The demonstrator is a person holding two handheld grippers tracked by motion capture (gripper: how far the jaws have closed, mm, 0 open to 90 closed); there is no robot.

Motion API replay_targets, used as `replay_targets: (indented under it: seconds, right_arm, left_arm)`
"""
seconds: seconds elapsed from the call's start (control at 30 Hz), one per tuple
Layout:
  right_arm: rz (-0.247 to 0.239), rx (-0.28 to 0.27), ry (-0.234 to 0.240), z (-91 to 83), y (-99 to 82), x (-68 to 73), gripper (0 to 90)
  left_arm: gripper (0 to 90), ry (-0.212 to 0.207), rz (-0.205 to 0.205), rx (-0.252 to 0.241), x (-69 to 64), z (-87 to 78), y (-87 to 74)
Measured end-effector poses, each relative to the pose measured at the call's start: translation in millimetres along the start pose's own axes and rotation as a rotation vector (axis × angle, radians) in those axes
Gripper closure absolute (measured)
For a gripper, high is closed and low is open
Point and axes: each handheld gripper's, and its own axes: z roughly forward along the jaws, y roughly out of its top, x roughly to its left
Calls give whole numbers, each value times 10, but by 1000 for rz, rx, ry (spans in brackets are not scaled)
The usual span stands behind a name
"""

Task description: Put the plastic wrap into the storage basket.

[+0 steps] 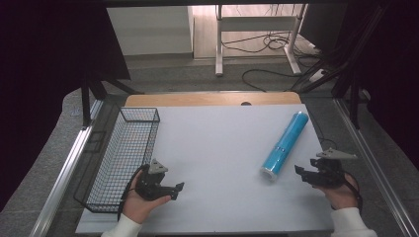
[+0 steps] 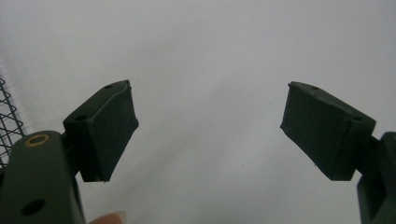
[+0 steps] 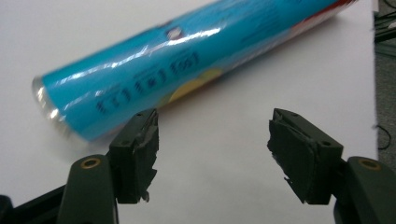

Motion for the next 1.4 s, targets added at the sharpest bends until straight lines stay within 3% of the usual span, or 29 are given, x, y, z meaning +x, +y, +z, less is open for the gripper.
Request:
replay_targets:
  seconds: [0.27,0.43,0.57,0.6,0.67,0.73,0.9,1.07,1.13,1.4]
  right_arm:
    - [38,20,-19,109,380,-332,481]
    - [62,55,-24,298,608,-650,571]
    - [68,69,-38,432,743,-810,650]
    - [81,70,-43,502,817,-893,706]
    - [85,73,-42,527,841,-920,734]
    - [86,66,-61,613,942,-1027,863]
    - [76,63,-62,751,1073,-1134,889]
    - [0,84,-99,958,1241,-1215,890]
    - [-2,71,-131,1062,1332,-1294,890]
    - [-25,81,-128,1324,1414,-1421,890]
  left_arm:
    - [176,4,1,4,3,6,-9]
    - [175,7,3,7,6,8,-9]
    - [175,9,-2,4,6,16,-11]
    - [174,12,-4,4,8,21,-14]
    - [174,15,-5,7,15,26,-15]
    - [174,18,-9,5,20,30,-15]
    - [174,22,-5,7,18,31,-13]
    - [173,21,6,11,-21,42,-7]
    - [173,26,8,12,-39,49,-6]
    - [172,42,18,23,-69,68,6]
